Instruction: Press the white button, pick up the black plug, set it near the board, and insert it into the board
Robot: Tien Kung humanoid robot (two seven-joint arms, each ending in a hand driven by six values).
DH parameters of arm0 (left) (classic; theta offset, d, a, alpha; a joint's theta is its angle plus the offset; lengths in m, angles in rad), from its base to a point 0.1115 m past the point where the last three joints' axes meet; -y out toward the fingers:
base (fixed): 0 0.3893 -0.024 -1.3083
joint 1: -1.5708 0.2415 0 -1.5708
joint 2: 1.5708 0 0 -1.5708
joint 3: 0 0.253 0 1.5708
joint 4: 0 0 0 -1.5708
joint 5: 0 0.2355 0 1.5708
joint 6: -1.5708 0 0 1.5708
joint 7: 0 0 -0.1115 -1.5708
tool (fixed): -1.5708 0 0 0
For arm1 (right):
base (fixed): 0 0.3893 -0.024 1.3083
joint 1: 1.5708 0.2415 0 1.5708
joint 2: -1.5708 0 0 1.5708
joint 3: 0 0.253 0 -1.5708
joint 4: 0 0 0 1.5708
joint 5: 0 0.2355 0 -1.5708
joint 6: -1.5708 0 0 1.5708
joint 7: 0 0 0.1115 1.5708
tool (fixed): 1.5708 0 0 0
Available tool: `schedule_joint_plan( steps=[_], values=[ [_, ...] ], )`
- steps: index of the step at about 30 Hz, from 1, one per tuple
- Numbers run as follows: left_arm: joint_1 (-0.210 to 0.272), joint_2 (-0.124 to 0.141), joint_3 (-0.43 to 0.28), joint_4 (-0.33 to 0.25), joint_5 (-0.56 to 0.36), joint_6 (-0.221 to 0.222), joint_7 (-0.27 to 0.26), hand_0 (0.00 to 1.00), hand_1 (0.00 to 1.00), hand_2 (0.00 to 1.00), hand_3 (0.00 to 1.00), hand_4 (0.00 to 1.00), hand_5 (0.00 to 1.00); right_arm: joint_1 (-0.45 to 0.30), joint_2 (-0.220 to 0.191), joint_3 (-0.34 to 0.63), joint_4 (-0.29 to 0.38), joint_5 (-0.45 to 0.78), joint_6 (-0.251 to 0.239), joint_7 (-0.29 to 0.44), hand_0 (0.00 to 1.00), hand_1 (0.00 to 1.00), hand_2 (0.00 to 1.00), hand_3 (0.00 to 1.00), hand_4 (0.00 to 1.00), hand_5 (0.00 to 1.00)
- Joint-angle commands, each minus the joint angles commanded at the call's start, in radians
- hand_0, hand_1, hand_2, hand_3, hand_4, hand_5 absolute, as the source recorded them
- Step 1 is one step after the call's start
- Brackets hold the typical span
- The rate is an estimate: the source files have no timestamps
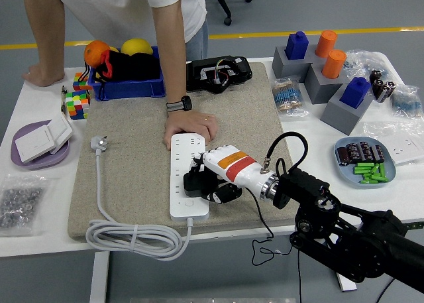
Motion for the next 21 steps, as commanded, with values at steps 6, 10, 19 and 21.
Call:
schedule_joint_plan(
  steps=[6,10,19,21],
  values=[
    [-0.001,0.001,-0.001,0.0,-0.002,0.0,0.0,0.826,0.791,0.762,0.795,0.573,0.479,0.001,-0.003,0.011,0.009,0.026,0.03,-0.008,0.517,0.557,0.583,0.831,0.972,0.11],
    [-0.002,0.001,-0.002,0.0,-0.005,0.001,0.0,0.826,0.791,0.762,0.795,0.573,0.479,0.004,-0.003,0.021,0.018,0.027,0.062,-0.023,0.517,0.557,0.583,0.831,0.972,0.11],
    [-0.004,0.001,-0.004,0.0,-0.01,0.003,0.0,0.825,0.79,0.762,0.795,0.573,0.48,0.004,-0.005,0.046,0.045,0.018,0.114,-0.044,0.732,0.768,0.793,0.95,0.998,0.347],
    [-0.004,0.001,-0.004,0.0,-0.011,0.003,0.0,0.825,0.79,0.762,0.795,0.573,0.48,0.001,-0.008,0.064,0.064,0.022,0.125,-0.046,0.732,0.768,0.793,0.95,0.998,0.347]
  ],
)
